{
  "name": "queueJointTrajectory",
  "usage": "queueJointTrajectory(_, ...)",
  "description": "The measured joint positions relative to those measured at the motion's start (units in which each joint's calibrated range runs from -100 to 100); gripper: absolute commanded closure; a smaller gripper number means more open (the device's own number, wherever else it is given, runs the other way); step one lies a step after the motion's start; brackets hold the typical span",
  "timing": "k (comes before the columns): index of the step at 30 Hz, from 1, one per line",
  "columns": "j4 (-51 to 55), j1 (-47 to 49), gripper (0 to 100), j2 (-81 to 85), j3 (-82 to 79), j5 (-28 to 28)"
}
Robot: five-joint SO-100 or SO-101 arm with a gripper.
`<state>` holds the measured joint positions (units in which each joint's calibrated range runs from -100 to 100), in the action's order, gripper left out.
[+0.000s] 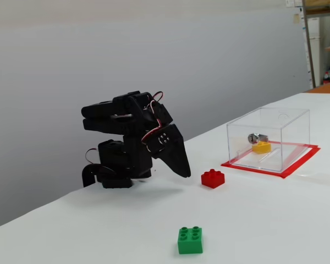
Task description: Pick the yellow lego brick and place it into the transparent box
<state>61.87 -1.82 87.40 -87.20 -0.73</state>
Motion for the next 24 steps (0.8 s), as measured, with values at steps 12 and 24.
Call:
queueJointTrajectory(12,6.2,-6.7,99,11.7,-5.7,0.1)
queueJointTrajectory(24,5.9,-5.2,99,11.8,-6.4,0.0)
